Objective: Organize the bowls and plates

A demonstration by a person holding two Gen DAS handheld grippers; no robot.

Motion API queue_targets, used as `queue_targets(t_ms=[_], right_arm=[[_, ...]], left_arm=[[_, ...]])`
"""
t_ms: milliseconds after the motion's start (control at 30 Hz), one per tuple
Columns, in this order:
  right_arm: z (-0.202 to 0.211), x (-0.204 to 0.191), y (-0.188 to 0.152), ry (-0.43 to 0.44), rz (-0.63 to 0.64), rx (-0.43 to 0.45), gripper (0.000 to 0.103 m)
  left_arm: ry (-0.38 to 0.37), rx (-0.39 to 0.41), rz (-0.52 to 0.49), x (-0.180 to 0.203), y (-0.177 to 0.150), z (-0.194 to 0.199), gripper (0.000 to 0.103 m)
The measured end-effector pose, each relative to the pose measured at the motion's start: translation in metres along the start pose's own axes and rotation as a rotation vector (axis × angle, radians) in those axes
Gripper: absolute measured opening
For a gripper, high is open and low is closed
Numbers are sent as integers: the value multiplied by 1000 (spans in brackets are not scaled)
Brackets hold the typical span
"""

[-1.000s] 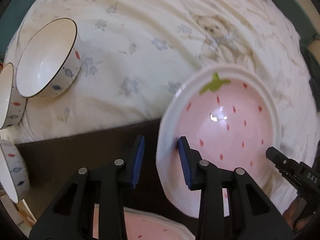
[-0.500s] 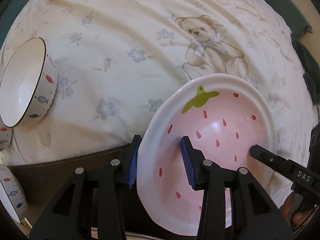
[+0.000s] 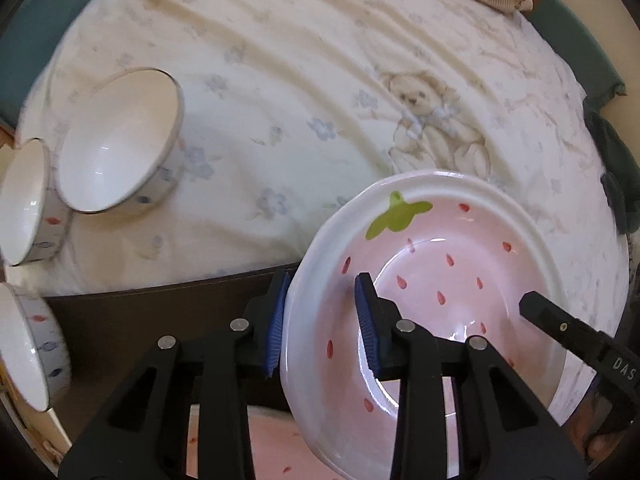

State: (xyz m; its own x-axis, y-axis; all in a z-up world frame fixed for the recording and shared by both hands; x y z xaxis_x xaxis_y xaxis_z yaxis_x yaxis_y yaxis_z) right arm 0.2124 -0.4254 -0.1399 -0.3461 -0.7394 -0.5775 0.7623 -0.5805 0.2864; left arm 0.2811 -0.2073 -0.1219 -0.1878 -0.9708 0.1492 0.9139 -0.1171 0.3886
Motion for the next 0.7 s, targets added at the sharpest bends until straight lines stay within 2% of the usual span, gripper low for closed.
queue_targets(t_ms=[200,367,433,533,700], right_arm=[[19,-24,-4,55,43,23,26],[25,-41,-17,69,81,9,26],[25,-48,-24,83,94,-2,26],[26,-58,-36,125,90,-16,27],[27,-86,-59,154,174,-41,26]], left_arm=[[2,28,12,-11,-4,31,29],[5,46,35,-44,-26,66,29],[4,60,19,-52,-33,76,29],[-1,66,51,-69,-45,89,29],[3,76,80,-93,-69,109,29]])
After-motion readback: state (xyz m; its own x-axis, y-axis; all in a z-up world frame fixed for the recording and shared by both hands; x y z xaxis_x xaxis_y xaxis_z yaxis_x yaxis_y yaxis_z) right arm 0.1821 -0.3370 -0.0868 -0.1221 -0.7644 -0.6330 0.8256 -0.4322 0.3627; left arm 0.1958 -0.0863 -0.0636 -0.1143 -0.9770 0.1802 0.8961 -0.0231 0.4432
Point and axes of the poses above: each gripper's, at about its wrist camera, not at the fingertips, and z roughly against the way its jaws point, x to its right, y to its top, the point moved 2 cm from there along -z, roughly the way its jaws point, and after that the axes turned 10 degrees about x, right-handed, at the moved point
